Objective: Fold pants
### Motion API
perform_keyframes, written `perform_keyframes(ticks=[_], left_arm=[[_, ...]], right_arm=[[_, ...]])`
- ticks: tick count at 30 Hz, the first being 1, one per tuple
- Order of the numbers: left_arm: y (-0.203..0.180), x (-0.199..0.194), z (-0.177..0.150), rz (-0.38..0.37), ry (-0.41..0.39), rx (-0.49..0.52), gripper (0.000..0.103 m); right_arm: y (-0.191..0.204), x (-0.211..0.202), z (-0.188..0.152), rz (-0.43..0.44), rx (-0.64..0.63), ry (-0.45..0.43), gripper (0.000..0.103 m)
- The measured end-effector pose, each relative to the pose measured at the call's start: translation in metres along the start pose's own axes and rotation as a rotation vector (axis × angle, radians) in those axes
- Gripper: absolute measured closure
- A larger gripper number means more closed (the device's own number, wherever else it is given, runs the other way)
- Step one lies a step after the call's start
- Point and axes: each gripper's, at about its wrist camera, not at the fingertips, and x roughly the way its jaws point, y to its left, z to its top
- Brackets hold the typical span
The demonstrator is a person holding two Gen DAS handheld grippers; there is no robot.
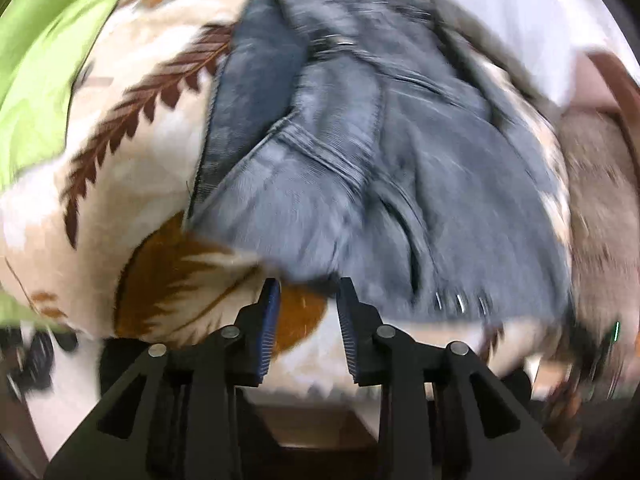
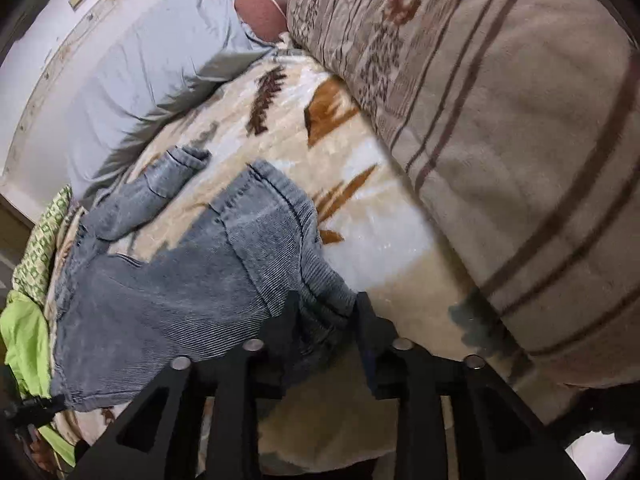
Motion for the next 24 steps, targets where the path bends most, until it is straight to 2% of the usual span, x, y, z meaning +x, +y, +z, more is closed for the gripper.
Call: perform_keyframes(ticks=[1, 2, 3, 4, 5, 7, 11, 15, 17, 18, 19, 20, 21, 22, 24], left_arm=[[0.001, -0.014, -0.004, -0.03, -0.026, 0.055, 0.073], [0.002, -0.026, -0.005, -0.039, -0.057, 0.087, 0.067], [0.004, -0.039, 0.001, -0.019, -0.105, 0.112, 0.047], [0.004, -0.046, 0.011, 0.01, -0.145, 0.118, 0.024], [0.004, -0.049, 0.021, 0.029, -0.168, 0.113, 0.018], [0.004, -0.043, 0.05, 0.036, -0.186, 0.098, 0.018], [0.006, 0.005, 0.099, 0.034, -0.067, 0.038, 0.018], [0.001, 0.044, 0.111, 0.028, 0.031, 0.013, 0.018], [0.002, 0.056, 0.111, -0.004, 0.069, -0.014, 0.018], [0.0, 0.057, 0.109, -0.016, 0.063, -0.015, 0.018], [-0.004, 0.055, 0.106, -0.019, 0.048, -0.002, 0.02], [-0.011, 0.051, 0.103, -0.025, 0.029, 0.023, 0.022], [-0.018, 0.047, 0.1, -0.017, 0.013, 0.046, 0.03], [-0.023, 0.044, 0.099, -0.013, 0.006, 0.065, 0.043], [-0.036, 0.038, 0.098, -0.005, 0.0, 0.108, 0.053]], right_arm=[[-0.001, -0.01, 0.004, -0.006, -0.004, -0.031, 0.054], [0.0, -0.026, 0.011, 0.0, -0.02, -0.089, 0.049], [0.003, -0.034, 0.017, -0.001, -0.033, -0.121, 0.039], [0.006, -0.039, 0.026, -0.001, -0.049, -0.141, 0.034], [0.012, -0.039, 0.036, 0.003, -0.071, -0.141, 0.034], [0.026, -0.025, 0.054, 0.015, -0.117, -0.112, 0.034], [0.052, 0.028, 0.08, 0.012, -0.173, -0.013, 0.034], [0.063, 0.063, 0.086, -0.042, -0.223, 0.042, 0.034], [0.066, 0.082, 0.085, -0.081, -0.251, 0.09, 0.034], [0.068, 0.089, 0.084, -0.097, -0.272, 0.11, 0.041], [0.071, 0.092, 0.081, -0.106, -0.304, 0.116, 0.071], [0.08, 0.09, 0.078, -0.116, -0.363, 0.094, 0.086], [0.084, 0.087, 0.077, -0.127, -0.388, 0.083, 0.088], [0.088, 0.084, 0.077, -0.137, -0.403, 0.072, 0.089], [0.091, 0.065, 0.083, -0.13, -0.415, -0.001, 0.09]])
